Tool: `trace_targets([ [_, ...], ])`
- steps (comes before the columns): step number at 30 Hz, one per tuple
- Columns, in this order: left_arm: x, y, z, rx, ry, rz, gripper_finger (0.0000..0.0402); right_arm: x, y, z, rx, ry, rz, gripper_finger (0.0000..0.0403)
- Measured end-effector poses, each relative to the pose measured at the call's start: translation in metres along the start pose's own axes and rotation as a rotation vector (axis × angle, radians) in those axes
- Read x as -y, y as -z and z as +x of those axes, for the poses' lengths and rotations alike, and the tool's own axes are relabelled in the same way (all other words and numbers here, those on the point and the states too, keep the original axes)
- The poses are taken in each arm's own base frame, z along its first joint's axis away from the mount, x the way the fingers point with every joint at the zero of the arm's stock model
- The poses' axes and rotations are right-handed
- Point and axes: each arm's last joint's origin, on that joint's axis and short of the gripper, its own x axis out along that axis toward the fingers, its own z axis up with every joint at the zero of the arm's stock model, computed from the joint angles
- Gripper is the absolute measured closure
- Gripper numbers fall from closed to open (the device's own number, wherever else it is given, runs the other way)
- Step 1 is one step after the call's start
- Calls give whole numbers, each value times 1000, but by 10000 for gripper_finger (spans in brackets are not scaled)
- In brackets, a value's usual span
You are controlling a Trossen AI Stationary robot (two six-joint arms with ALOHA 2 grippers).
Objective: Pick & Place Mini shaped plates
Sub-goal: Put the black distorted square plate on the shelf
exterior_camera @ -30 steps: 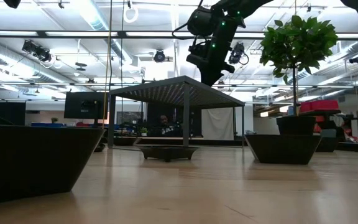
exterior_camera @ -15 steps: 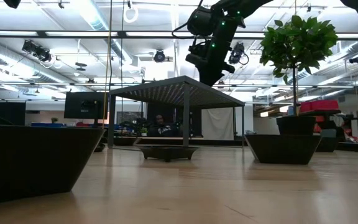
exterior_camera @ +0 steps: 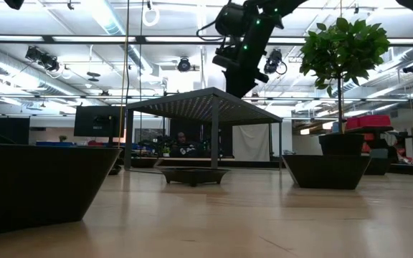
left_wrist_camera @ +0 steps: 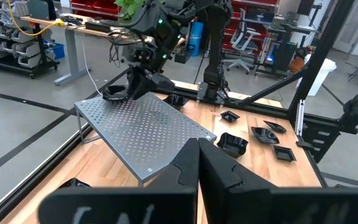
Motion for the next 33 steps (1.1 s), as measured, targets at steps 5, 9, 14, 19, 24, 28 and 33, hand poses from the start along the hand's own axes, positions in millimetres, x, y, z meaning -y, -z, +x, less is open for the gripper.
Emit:
trace_targets([
  [5,0,0,0,0,0,0,396,-7,2,-24,35,-26,-21,267],
  [9,0,0,0,0,0,0,396,-15,8,-49,46,-85,-40,268],
  [14,0,0,0,0,0,1,396,-29,21,-76,27,-140,-87,268],
  [19,0,0,0,0,0,0,396,-44,33,-89,6,-167,-188,268],
  [24,0,0,0,0,0,0,396,-60,41,-95,-2,-201,-239,268],
  [28,0,0,0,0,0,0,396,-72,48,-99,-15,-228,-261,268],
  [33,0,0,0,0,0,1,396,-85,66,-103,-89,-230,-293,268],
])
